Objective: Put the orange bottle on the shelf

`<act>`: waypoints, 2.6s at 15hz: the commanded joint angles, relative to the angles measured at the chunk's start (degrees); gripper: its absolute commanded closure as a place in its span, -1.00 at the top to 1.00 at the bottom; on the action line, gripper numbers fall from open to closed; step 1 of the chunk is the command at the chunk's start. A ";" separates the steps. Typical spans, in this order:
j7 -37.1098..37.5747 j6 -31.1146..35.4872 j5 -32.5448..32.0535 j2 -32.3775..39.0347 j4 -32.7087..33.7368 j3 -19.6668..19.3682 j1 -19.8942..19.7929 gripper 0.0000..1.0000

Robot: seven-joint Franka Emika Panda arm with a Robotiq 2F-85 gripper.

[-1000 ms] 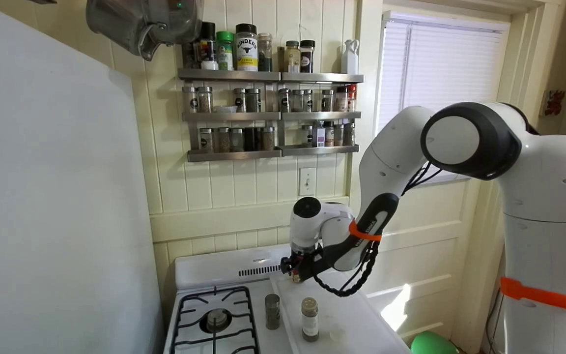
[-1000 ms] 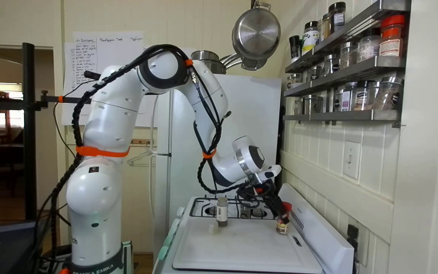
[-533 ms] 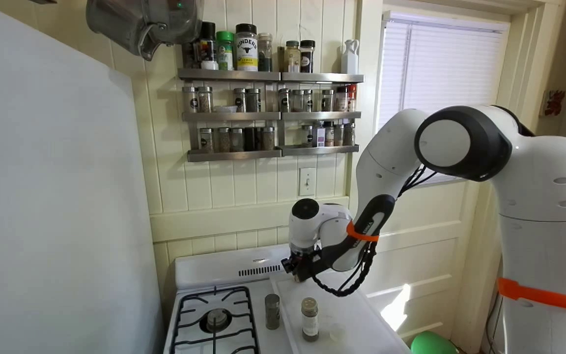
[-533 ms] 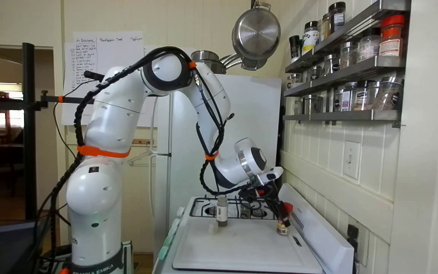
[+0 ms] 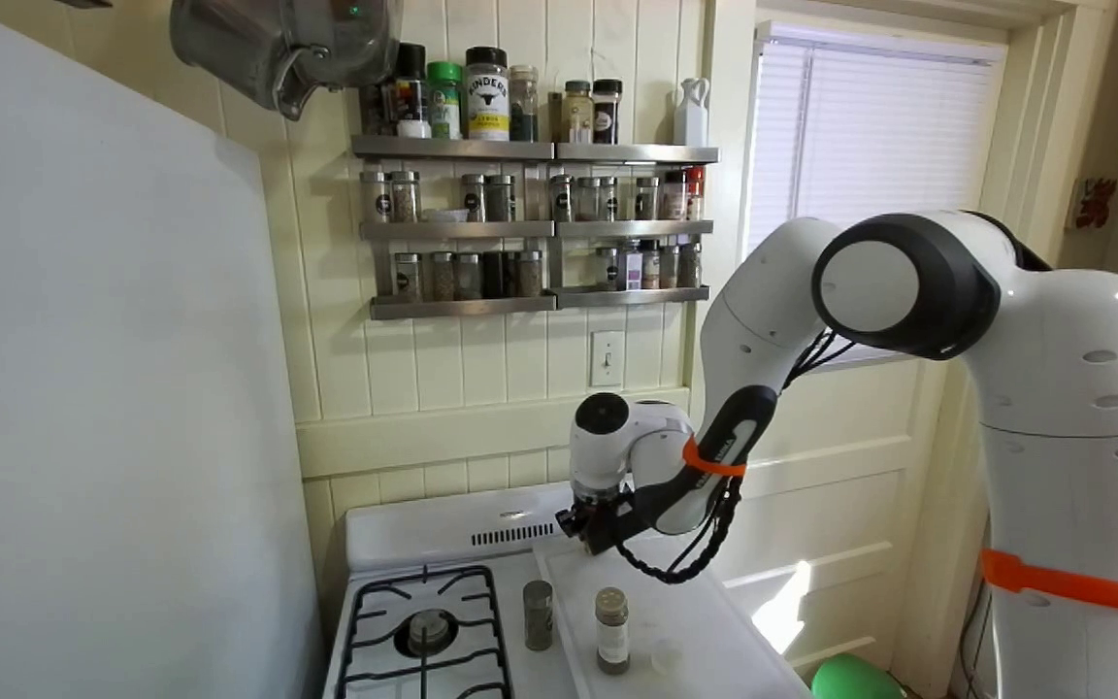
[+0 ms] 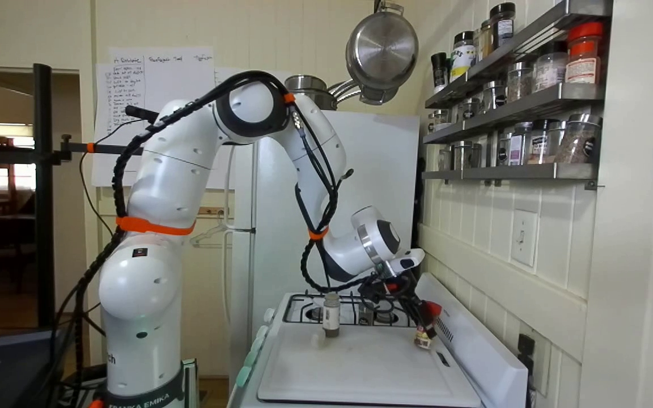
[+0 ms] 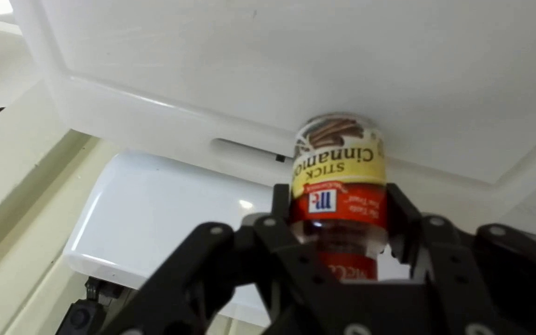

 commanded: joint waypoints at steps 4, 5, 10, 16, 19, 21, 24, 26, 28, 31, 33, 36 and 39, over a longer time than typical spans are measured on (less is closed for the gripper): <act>2.16 -0.98 -2.53 -2.17 -1.01 -0.40 0.99 -0.52; 2.59 -1.67 -3.03 -3.36 -1.49 -0.45 1.30 -0.52; 5.27 -10.21 -4.71 -12.03 -3.75 0.12 3.08 -0.52; 9.38 -24.77 -3.74 -23.20 -5.08 4.59 1.47 -0.52; 9.80 -30.50 -3.50 -27.44 -4.72 6.69 0.97 -0.52; 9.84 -33.43 -3.51 -29.93 -4.43 7.81 0.76 -0.52; 8.37 -33.81 -2.47 -29.23 -2.74 7.99 0.51 -0.02; 8.42 -34.99 -2.47 -31.05 -2.80 8.26 0.34 -0.02; 8.43 -35.00 -2.47 -31.48 -2.94 8.26 0.18 -0.02; 8.48 -35.00 -2.47 -31.44 -3.04 8.28 0.14 -0.02; 8.49 -35.01 -2.48 -31.44 -3.05 8.30 0.11 -0.02; 8.49 -35.01 -2.48 -31.44 -3.05 8.30 0.08 -0.52; 7.88 -35.56 -3.98 -33.16 -2.44 8.47 -0.25 -0.52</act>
